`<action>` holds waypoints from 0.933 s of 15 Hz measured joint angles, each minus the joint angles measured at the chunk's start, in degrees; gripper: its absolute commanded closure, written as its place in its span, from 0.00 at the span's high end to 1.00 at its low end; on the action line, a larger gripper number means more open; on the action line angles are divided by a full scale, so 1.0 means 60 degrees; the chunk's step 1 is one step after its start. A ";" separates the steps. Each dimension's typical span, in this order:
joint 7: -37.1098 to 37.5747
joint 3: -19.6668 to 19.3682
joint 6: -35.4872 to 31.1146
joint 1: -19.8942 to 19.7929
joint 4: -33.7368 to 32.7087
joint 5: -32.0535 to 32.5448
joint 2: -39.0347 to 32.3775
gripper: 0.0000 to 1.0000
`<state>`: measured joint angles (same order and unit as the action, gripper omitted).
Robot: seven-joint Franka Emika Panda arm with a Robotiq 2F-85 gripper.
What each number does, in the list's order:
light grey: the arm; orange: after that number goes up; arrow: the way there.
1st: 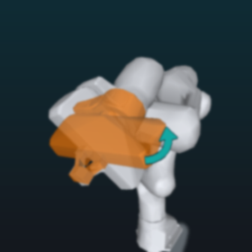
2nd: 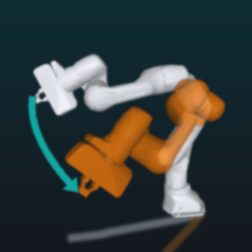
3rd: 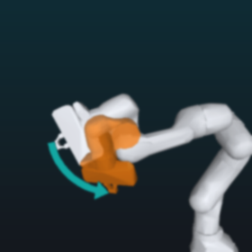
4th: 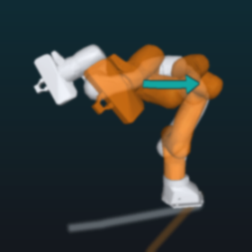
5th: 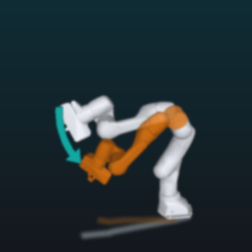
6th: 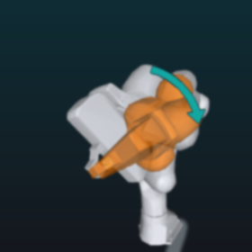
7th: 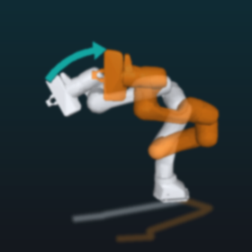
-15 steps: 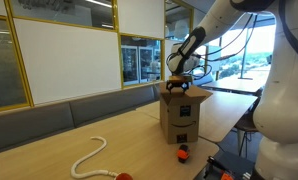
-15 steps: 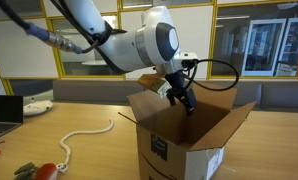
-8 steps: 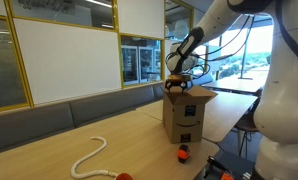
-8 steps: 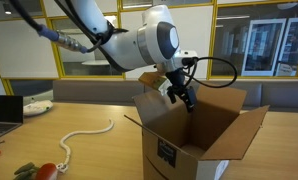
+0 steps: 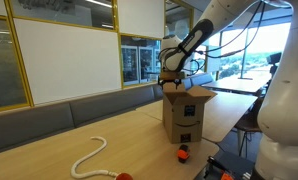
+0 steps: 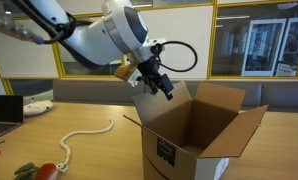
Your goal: Move the box to the right, place the objects on the table inside the box
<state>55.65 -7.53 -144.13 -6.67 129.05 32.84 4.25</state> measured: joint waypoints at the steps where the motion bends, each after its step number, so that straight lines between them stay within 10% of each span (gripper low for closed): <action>1: 0.0479 0.0227 0.0080 0.0020 0.0223 0.0408 0.0329 1.00; 6: 0.1951 0.1503 0.0931 0.0113 0.1334 0.1279 0.2107 1.00; 14: 0.0515 0.1942 0.1871 0.1199 0.3038 -0.2950 0.3821 1.00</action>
<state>58.74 4.13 -132.91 0.52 147.28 15.14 27.18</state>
